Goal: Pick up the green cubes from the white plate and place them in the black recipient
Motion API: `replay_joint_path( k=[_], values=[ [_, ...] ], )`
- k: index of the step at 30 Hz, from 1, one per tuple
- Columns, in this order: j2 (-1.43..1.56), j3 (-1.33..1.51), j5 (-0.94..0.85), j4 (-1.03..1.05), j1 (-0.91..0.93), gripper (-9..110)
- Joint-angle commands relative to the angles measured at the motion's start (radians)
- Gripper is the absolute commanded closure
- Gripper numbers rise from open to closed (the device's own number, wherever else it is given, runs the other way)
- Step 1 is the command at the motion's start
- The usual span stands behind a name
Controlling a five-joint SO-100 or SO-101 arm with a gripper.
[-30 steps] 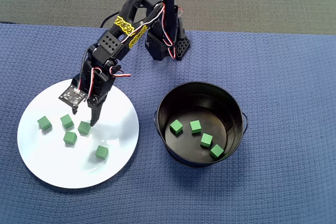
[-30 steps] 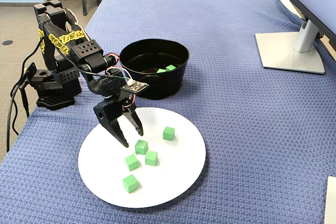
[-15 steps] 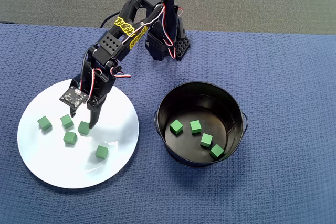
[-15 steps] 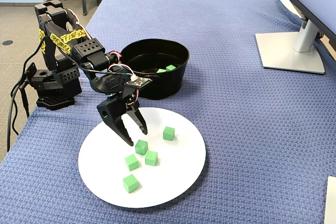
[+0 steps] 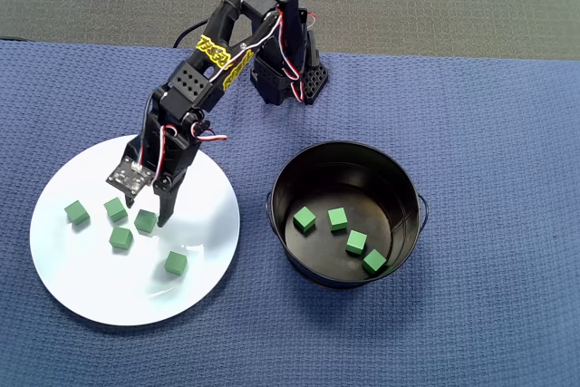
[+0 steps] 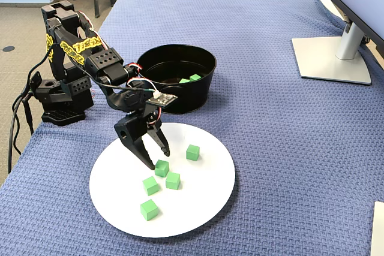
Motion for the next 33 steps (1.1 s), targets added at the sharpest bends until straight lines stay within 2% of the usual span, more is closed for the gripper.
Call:
replay_joint_path(
  k=[1,21,33],
  values=[
    [0.008,-0.035,-0.014,-0.029,-0.018,84],
    [-0.072,-0.031,-0.012,-0.104,-0.009,84],
    [-0.100,-0.014,-0.003,-0.149,-0.009,91]
  ],
)
